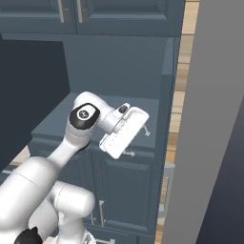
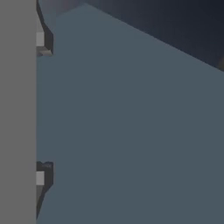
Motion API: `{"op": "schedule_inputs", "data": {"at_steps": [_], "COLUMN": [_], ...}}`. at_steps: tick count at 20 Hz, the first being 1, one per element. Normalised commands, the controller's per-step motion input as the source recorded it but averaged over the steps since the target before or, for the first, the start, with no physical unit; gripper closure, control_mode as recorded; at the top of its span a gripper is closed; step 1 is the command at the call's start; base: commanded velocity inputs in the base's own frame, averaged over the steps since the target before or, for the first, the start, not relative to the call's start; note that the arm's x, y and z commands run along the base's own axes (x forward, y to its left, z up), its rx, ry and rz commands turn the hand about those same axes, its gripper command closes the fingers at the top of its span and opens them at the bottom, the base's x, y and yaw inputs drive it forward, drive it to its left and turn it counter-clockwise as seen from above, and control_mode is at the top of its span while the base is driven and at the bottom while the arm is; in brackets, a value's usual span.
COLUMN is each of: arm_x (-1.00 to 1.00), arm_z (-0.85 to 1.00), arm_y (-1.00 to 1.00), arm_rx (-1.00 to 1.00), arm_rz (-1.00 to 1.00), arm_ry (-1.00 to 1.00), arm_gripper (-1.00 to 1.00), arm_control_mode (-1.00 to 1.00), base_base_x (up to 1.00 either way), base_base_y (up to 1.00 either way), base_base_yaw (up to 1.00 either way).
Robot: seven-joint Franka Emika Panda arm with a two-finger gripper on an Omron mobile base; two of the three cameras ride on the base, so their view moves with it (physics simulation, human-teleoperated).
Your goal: Open the cabinet and setup a tea strainer by placing it in the bowl upright.
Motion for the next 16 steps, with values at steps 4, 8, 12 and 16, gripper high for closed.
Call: {"op": "schedule_inputs", "data": {"at_steps": [4, 8, 12, 16], "arm_x": [0.01, 0.04, 0.28, 0.4], "arm_z": [-0.09, 0.0, 0.0, 0.0], "arm_y": [0.61, 0.57, 0.63, 0.72], "arm_rx": [0.26, 0.39, 0.29, 0.16], "arm_rz": [0.0, 0.0, 0.0, 0.0], "arm_ry": [-0.02, -0.11, -0.14, -0.23], "arm_gripper": [-1.0, -1.0, -1.0, -1.0], "arm_control_mode": [-1.0, -1.0, -1.0, -1.0], "base_base_x": [0.0, 0.0, 0.0, 0.0], "base_base_y": [0.0, 0.0, 0.0, 0.0], "base_base_yaw": [0.0, 0.0, 0.0, 0.0]}}
